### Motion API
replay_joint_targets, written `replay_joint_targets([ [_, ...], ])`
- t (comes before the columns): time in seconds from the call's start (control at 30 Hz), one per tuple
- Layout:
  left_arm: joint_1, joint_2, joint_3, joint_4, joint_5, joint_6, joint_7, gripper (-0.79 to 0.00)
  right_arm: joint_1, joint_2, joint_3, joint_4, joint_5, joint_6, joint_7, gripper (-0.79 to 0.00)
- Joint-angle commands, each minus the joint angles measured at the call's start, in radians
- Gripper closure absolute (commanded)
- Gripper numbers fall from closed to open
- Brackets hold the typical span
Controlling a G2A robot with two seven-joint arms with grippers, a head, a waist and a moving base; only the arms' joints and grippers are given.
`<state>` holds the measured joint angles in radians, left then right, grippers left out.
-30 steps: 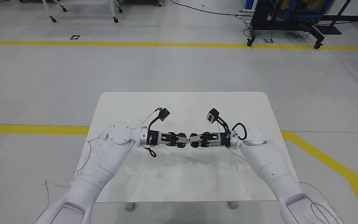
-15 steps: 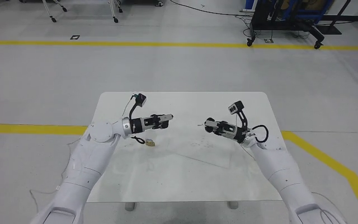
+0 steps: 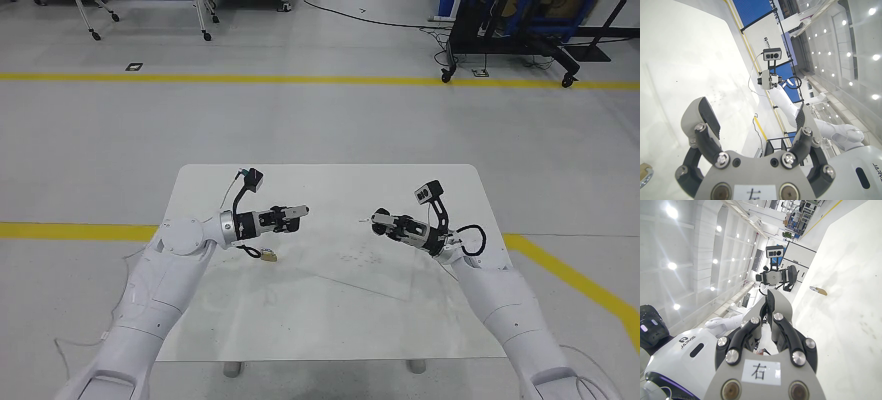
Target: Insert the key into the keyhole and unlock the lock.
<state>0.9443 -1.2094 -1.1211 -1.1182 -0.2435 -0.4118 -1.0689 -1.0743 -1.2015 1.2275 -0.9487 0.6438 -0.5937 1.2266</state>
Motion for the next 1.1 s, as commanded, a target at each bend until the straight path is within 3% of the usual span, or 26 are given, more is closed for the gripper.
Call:
replay_joint_targets([
  [0.0, 0.0, 0.0, 0.0, 0.0, 0.0, 0.0, 0.0, -0.785, 0.0, 0.0, 0.0, 0.0, 0.0, 0.0, 0.0, 0.0],
  [0.2, 0.004, 0.001, 0.0, -0.006, 0.017, -0.001, 0.016, -0.785, 0.0, 0.0, 0.0, 0.0, 0.0, 0.0, 0.0, 0.0],
  [0.37, 0.045, 0.035, -0.056, -0.105, 0.29, -0.071, 0.087, -0.785, 0.0, 0.0, 0.0, 0.0, 0.0, 0.0, 0.0, 0.0],
  [0.6, 0.126, 0.102, -0.193, -0.258, 0.73, -0.277, 0.063, -0.785, 0.0, 0.0, 0.0, 0.0, 0.0, 0.0, 0.0, 0.0],
  [0.67, 0.144, 0.107, -0.229, -0.278, 0.746, -0.236, 0.119, -0.785, 0.0, 0.0, 0.0, 0.0, 0.0, 0.0, 0.0, 0.0],
  [1.07, 0.153, 0.109, -0.222, -0.289, 0.775, -0.253, 0.132, -0.785, 0.0, 0.0, 0.0, 0.0, 0.0, 0.0, 0.0, 0.0],
])
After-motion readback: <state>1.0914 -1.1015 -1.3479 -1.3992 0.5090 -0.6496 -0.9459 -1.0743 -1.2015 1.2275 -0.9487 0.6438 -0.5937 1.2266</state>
